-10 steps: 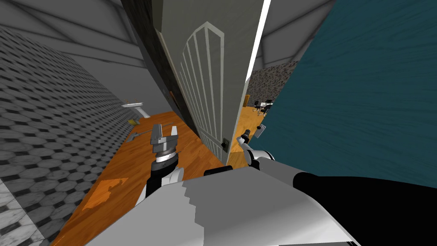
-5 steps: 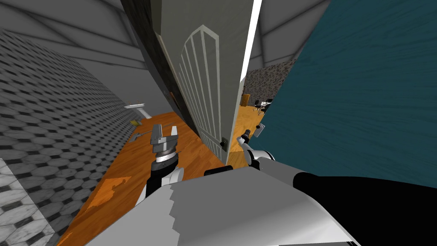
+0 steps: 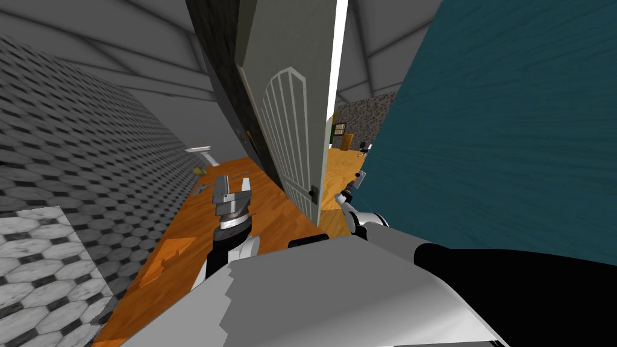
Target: Push the door open
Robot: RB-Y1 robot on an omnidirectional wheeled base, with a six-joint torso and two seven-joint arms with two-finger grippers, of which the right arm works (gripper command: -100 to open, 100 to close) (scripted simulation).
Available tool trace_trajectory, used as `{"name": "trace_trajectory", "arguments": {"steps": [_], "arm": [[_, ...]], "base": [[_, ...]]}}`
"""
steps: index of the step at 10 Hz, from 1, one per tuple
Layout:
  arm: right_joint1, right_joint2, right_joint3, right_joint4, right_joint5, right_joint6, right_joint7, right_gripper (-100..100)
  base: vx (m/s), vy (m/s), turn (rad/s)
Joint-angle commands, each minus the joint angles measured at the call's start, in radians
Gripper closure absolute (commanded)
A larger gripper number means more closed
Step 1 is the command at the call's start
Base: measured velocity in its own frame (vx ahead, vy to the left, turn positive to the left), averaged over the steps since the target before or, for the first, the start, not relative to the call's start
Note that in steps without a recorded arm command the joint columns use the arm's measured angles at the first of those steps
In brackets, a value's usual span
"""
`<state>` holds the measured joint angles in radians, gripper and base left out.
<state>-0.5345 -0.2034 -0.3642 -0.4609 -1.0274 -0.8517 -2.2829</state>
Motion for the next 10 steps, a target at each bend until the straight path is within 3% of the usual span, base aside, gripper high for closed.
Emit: {"name": "trace_trajectory", "arguments": {"steps": [1,4,10], "arm": [[0.004,-0.001,-0.001,-0.003,0.002,-0.001,0.006,-100],[0.009,-0.003,-0.001,-0.001,0.005,-0.004,0.013,-100],[0.032,-0.016,-0.003,0.006,0.023,-0.022,0.052,-100]], "base": [[-0.212,-0.016,0.033],[-0.212,-0.019,0.037],[-0.197,-0.072,0.058]]}}
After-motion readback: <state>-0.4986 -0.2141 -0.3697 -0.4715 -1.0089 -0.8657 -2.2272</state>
